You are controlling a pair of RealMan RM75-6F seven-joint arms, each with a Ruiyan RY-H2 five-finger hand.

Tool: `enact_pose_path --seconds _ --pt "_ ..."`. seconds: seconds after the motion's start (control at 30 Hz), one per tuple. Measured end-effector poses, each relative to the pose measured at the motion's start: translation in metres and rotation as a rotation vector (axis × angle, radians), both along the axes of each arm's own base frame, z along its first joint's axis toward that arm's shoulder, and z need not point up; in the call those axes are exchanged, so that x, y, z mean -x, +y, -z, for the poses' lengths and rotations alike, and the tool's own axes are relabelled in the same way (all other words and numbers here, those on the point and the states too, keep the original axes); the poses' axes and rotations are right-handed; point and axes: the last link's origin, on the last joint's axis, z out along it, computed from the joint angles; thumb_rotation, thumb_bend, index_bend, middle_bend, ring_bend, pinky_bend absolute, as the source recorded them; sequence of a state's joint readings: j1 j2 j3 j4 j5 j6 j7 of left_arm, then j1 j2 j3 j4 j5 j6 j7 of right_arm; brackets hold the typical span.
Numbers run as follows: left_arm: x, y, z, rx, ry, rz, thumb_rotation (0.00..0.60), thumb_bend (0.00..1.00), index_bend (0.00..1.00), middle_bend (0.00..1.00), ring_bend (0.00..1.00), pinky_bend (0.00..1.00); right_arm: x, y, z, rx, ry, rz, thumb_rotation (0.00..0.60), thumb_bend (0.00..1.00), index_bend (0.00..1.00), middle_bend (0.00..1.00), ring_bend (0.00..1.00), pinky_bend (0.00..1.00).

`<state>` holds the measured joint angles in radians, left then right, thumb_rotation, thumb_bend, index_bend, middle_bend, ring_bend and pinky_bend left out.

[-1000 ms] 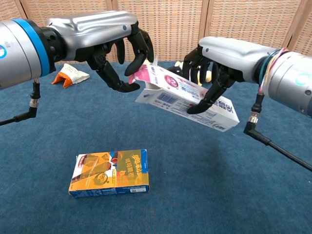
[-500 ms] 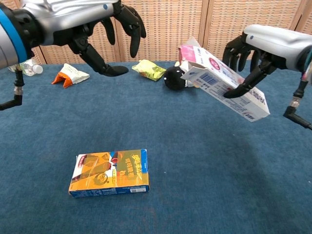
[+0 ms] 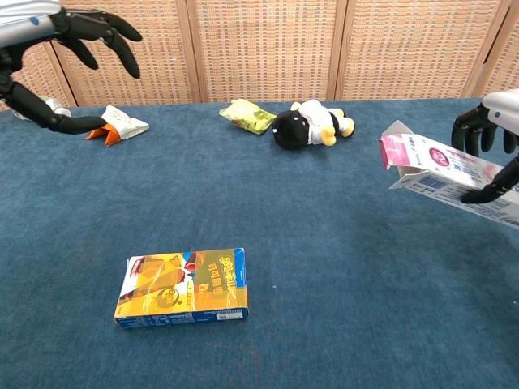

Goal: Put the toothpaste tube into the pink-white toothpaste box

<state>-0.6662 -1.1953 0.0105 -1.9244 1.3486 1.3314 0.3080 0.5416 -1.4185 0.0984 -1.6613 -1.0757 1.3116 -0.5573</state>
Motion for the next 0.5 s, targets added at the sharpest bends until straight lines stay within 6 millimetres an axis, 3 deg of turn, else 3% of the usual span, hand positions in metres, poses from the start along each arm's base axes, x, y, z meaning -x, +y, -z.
enact_pose_path --seconds 0.2,0.37,0.43,0.5 --pt "0.029 -0.015 -0.007 -0.02 0.029 -0.013 0.6 0.32 0.15 0.0 0.0 0.01 0.023 0.009 0.005 -0.006 0.039 0.039 0.6 0.0 0.59 0.5 0.42 0.45" --pt "0.048 -0.027 -0.009 -0.066 0.05 -0.019 0.6 0.32 0.13 0.0 0.0 0.0 0.038 0.015 0.011 -0.017 0.063 0.067 0.6 0.0 0.59 0.48 0.41 0.43" --pt "0.055 -0.032 -0.008 -0.087 0.049 -0.029 0.6 0.32 0.13 0.0 0.0 0.0 0.044 0.018 0.014 -0.026 0.073 0.078 0.6 0.0 0.58 0.44 0.38 0.4" --pt "0.062 -0.038 -0.006 -0.103 0.04 -0.042 0.6 0.32 0.13 0.0 0.0 0.0 0.05 0.021 0.019 -0.04 0.077 0.093 0.6 0.0 0.51 0.33 0.26 0.32"
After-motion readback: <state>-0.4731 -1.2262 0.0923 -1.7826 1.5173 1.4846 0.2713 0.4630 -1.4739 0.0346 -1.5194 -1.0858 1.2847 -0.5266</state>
